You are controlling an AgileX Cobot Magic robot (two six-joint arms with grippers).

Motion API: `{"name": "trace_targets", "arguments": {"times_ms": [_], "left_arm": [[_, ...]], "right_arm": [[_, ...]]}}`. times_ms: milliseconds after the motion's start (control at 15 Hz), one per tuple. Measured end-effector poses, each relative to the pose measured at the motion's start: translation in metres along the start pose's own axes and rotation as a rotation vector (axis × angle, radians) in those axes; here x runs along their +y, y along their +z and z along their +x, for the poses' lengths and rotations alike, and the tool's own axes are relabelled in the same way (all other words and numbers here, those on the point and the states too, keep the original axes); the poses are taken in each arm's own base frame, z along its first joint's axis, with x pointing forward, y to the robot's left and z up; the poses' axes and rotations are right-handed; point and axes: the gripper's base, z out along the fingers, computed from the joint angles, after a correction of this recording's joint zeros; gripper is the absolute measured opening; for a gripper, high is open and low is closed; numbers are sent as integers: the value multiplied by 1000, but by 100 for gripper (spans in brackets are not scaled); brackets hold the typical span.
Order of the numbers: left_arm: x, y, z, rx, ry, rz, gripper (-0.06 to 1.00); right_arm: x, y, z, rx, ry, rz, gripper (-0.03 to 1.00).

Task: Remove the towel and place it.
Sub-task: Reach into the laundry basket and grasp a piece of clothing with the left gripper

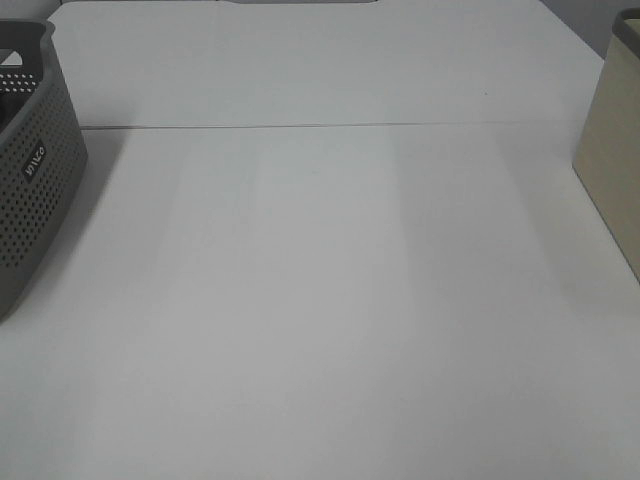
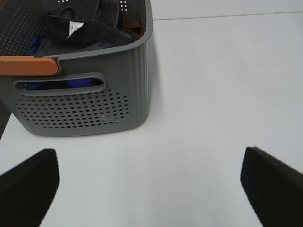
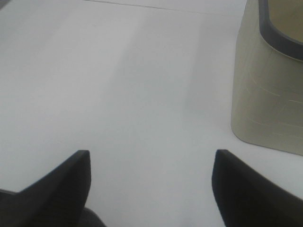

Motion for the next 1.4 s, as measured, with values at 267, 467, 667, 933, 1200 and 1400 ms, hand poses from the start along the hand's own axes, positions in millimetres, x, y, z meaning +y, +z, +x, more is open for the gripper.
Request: {"name": "trace_targets", "arguments": {"times_ms": [267,467,667,933,1200,1400], "left_arm": [[0,0,0,0,0,0,99],[0,0,0,0,0,1,99],[0,0,0,0,0,1,99],[0,0,0,0,0,1,99],[0,0,0,0,0,1,99],[0,0,0,0,0,1,99]], "right_arm": [[0,0,0,0,0,0,70],[0,0,0,0,0,0,70],[0,0,0,0,0,0,70],[0,0,0,0,0,0,70],[0,0,0,0,0,0,70],[0,0,0,0,0,0,70]]}}
